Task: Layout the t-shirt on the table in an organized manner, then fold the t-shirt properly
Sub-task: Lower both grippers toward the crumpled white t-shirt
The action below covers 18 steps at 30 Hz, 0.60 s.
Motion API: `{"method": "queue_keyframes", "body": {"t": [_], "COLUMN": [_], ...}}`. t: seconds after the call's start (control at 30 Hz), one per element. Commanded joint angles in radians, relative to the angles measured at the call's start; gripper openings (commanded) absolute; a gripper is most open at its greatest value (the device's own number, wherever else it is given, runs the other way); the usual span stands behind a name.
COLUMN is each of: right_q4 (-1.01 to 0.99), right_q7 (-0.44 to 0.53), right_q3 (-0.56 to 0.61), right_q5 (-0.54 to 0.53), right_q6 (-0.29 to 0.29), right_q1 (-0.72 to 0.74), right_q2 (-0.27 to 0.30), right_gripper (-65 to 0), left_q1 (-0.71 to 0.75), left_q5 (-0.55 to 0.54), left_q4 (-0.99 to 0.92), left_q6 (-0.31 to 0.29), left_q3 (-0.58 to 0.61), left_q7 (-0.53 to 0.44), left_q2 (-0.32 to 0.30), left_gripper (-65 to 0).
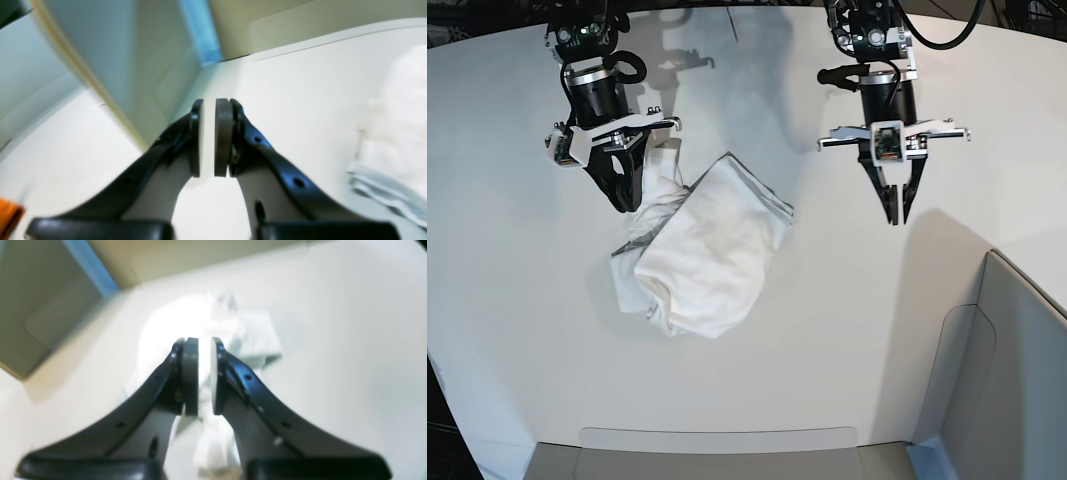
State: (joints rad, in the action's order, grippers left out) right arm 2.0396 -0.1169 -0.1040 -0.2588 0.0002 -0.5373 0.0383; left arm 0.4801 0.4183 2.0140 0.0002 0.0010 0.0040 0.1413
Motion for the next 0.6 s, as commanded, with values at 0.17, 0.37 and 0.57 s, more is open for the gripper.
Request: {"method": "queue_keyframes", "body": {"t": [0.17, 0.37, 0.57], "right_q4": [0.023, 0.023, 0.025], "right_q7": [-0.165, -0.323, -0.332], "right_q3": [-0.032, -0.087, -0.093], "right_q5": [-0.003, -0.003, -0.198], "right_q6": [-0.001, 0.008, 0.008], "right_q1": [0.016, 0.061, 0.067], "right_q2": [-0.001, 0.001, -0.005], "right_gripper": [-57.4, -55.5, -47.0], "left_q1": [-0.073, -0.169, -0.284], "left_q5": [0.066, 0.072, 0.072], "left_q4": [0.026, 0.027, 0.027], "left_q6": [0.005, 0.002, 0.001], "left_q3": [0.113, 0.162, 0.164], "left_q7": [0.166, 0.386, 0.584], "left_q2": [0.005, 0.005, 0.005], "left_gripper": [-58.0, -58.0, -58.0]}}
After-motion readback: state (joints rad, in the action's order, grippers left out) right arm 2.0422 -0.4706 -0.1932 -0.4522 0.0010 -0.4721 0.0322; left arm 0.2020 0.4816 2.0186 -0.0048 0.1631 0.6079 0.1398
